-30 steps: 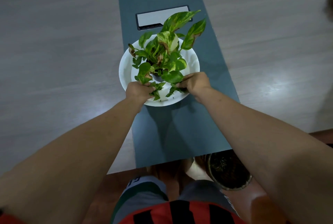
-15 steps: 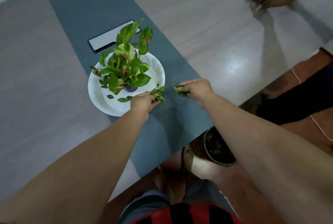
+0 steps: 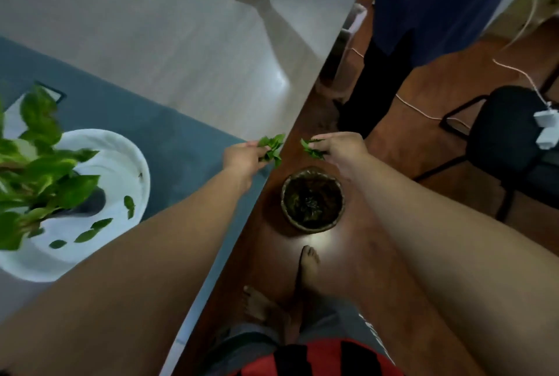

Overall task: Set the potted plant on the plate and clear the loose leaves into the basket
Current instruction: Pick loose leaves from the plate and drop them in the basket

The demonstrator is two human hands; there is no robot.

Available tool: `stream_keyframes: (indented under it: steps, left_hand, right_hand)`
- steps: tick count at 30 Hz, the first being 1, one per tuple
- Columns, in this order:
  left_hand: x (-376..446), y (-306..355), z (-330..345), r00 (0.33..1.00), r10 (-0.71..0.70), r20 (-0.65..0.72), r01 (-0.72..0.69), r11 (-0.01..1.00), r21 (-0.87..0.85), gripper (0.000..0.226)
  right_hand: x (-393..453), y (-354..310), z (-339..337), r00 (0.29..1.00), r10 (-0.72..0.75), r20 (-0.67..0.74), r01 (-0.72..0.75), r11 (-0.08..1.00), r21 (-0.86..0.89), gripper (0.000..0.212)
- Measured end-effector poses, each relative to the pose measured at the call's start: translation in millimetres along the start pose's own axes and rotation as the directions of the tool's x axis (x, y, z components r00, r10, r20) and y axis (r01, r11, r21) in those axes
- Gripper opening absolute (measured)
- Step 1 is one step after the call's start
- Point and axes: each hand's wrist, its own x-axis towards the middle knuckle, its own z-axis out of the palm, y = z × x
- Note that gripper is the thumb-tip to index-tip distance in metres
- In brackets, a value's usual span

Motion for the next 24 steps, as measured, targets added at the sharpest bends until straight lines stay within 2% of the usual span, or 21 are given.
stream_keyframes:
  steps: [3, 5, 9, 16, 24]
  left_hand:
    - [3.6, -13.5, 46.3, 0.998, -0.028, 0.061, 0.025, 0.999, 0.045, 0.013]
    - [4.1, -26.5, 71.3, 0.994, -0.053, 0.093, 0.044, 0.995, 0.089, 0.025]
    - [18.2, -56.5, 106.4, 0.987, -0.114, 0.114, 0.096, 0.983, 0.157, 0.032]
    - [87.5, -134.5, 136.5, 0.974, -0.221, -0.044, 0.225, 0.930, 0.292, 0.034]
    - [202.0, -253.2, 134.9, 0.928, -0.257, -0.269, 0.353, 0.839, 0.414, 0.032]
  right_hand:
    - [18.3, 17.4, -41.2, 0.997, 0.056, -0.056, -0.054, 0.998, 0.043, 0.014]
    - [27.8, 29.7, -62.0, 0.994, 0.074, -0.079, -0.068, 0.994, 0.080, 0.018]
    - [54.8, 56.4, -90.4, 0.986, 0.122, -0.112, -0.100, 0.978, 0.184, 0.016]
    - [137.1, 128.5, -109.8, 0.969, 0.210, -0.132, -0.186, 0.967, 0.176, 0.018]
    - [257.3, 249.0, -96.1, 0.930, 0.309, -0.201, -0.310, 0.950, 0.028, 0.024]
